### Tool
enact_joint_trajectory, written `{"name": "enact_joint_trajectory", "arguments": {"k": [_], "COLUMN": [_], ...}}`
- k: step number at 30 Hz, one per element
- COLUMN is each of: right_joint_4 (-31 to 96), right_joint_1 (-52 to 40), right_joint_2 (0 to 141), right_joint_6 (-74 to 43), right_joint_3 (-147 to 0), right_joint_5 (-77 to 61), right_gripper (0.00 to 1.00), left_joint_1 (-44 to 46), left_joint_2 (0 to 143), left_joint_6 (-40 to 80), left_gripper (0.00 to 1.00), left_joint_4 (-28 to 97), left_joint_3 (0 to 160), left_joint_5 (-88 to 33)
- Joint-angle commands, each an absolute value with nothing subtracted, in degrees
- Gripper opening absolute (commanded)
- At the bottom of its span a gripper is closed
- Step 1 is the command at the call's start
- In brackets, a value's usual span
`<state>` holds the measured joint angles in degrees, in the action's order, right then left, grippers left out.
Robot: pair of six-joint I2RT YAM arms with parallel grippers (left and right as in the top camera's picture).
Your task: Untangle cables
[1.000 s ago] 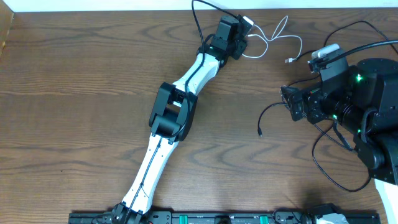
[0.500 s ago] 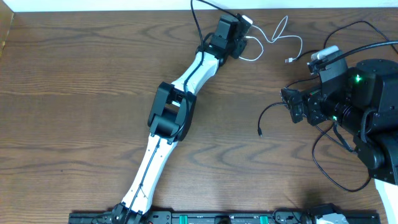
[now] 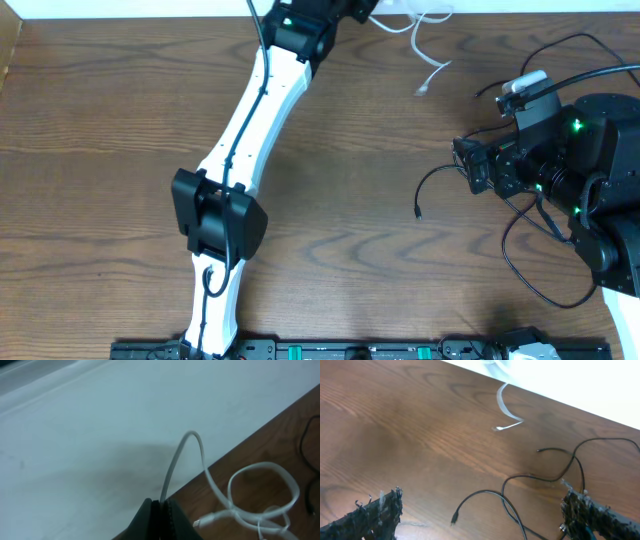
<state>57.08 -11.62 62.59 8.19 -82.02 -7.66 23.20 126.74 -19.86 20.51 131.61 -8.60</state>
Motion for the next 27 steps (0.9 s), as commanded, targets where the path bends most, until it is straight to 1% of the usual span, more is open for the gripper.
{"name": "enact_joint_trajectory", "arguments": {"k": [1,4,9,13,16,22,23,25,27], "right_joint_4": [56.4,56.4,56.4,56.3,56.1,57.0,57.3,58.4,59.0], "right_joint_1": [-12.1,-12.1,-12.0,-11.9,-10.8,-5.9,-5.9,-6.1,-6.1], "right_joint_2": [62.3,62.4,64.4,68.0,70.2,79.9,81.1,82.6,82.5], "right_joint_6": [8.9,8.9,8.9,8.8,8.6,2.9,2.0,-0.7,-6.3], "right_joint_3": [-82.8,-82.8,-82.8,-82.8,-82.8,-82.7,-82.7,-82.7,-82.7], "right_joint_5": [-4.4,-2.0,2.3,3.1,3.3,4.1,4.1,4.7,8.4], "right_gripper": [0.99,0.99,0.99,0.99,0.99,0.99,0.98,0.93,0.93], "left_joint_1": [21.8,21.5,21.5,21.5,21.5,21.5,21.5,21.5,21.5], "left_joint_2": [121.4,116.9,110.3,106.2,105.1,104.9,104.9,104.9,104.9], "left_joint_6": [-22.3,-22.5,-22.5,-22.4,-22.4,-22.4,-22.4,-22.4,-22.4], "left_gripper": [0.07,0.07,0.07,0.07,0.07,0.07,0.07,0.07,0.07], "left_joint_4": [24.8,28.2,33.2,40.4,43.5,46.1,46.3,46.7,47.2], "left_joint_3": [132.1,132.1,132.1,132.1,132.1,132.1,132.1,132.1,132.1], "left_joint_5": [-7.8,-7.6,-2.2,-1.9,-1.9,-1.9,-1.9,-1.9,-1.8]}}
